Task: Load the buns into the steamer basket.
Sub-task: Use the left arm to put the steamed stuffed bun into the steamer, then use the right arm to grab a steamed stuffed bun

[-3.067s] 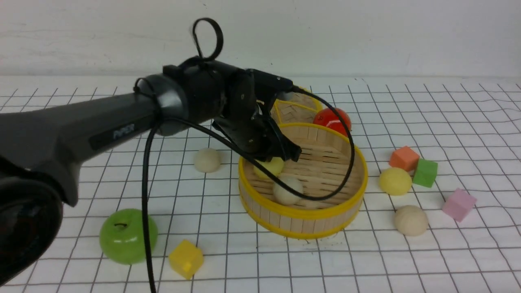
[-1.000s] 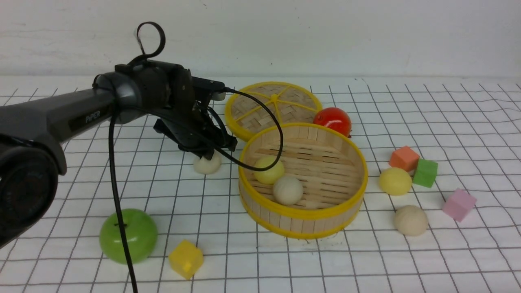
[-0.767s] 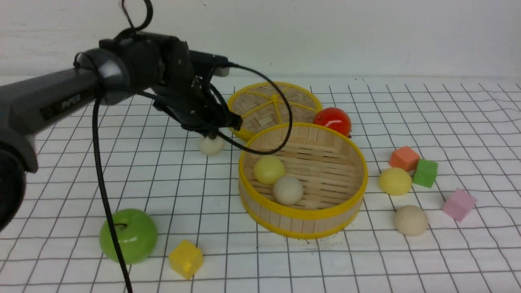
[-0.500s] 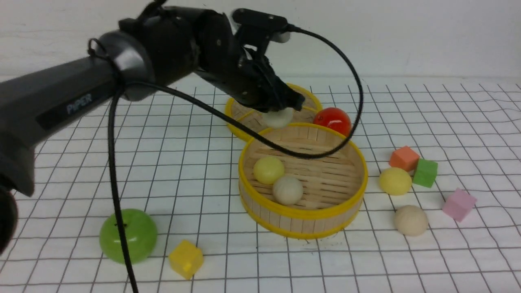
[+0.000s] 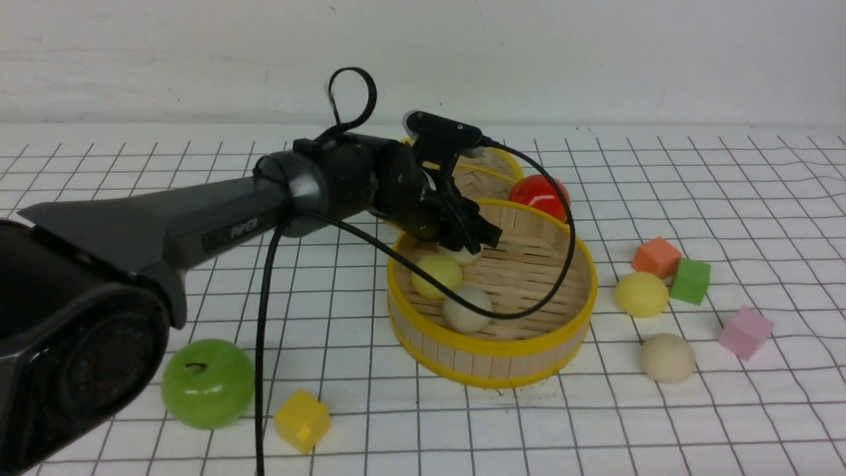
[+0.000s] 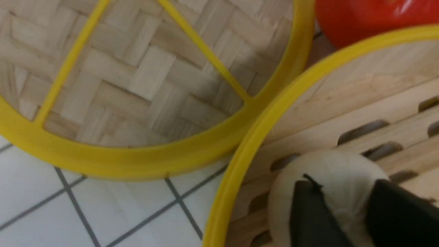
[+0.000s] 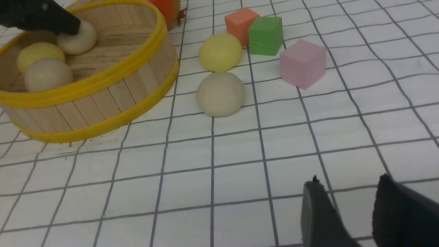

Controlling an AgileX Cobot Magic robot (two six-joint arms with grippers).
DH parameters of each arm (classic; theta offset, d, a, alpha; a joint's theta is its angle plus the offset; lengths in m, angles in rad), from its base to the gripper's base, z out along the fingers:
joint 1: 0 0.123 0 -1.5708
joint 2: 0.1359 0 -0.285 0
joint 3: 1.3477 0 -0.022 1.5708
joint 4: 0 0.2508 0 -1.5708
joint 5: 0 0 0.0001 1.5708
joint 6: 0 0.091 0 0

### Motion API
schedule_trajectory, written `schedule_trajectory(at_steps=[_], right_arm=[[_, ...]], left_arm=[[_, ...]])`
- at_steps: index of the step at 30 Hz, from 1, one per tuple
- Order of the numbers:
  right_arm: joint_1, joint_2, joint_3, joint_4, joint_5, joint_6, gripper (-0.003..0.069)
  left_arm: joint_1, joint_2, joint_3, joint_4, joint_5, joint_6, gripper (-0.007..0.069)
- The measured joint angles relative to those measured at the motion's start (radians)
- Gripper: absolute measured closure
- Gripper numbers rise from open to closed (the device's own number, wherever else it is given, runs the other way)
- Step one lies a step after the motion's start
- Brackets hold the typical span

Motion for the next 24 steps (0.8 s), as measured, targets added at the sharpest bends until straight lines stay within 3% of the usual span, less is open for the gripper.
schedule_trajectory(at_steps=[1,3,6,10,11,12,14,19,24], right_arm=[[0.000,0.000,0.000,0.000,0.000,0.000,0.0418],[0.000,0.000,0.000,0.000,0.000,0.000,0.0418],[0.000,0.000,0.000,0.000,0.000,0.000,0.0418],[0.000,0.000,0.000,0.000,0.000,0.000,0.0418],[0.000,0.000,0.000,0.000,0.000,0.000,0.0418],[0.000,0.000,0.000,0.000,0.000,0.000,0.0418],[0.000,0.000,0.000,0.000,0.000,0.000,0.0418],[0.000,0.000,0.000,0.000,0.000,0.000,0.0418],[0.000,0.000,0.000,0.000,0.000,0.000,0.0418]], left_arm=[[0.000,-0.014,-0.004,0.000,0.032,-0.006,0.0238],[0.000,-0.052,-0.007,0.000,0.087,-0.027,0.0199],[0.000,-0.156,-0.008,0.000,0.190,-0.070,0.0215],[0.000,-0.325,-0.004,0.018,0.341,-0.127,0.0404],[0.000,-0.420,0.021,0.035,0.377,-0.141,0.0519],[0.000,-0.482,0.053,0.046,0.388,-0.147,0.0587],[0.000,-0.597,0.143,0.059,0.382,-0.152,0.0638],[0.000,-0.928,0.494,0.048,0.258,-0.170,0.0638],[0.000,-1.328,0.924,-0.036,0.020,-0.175,0.0638]])
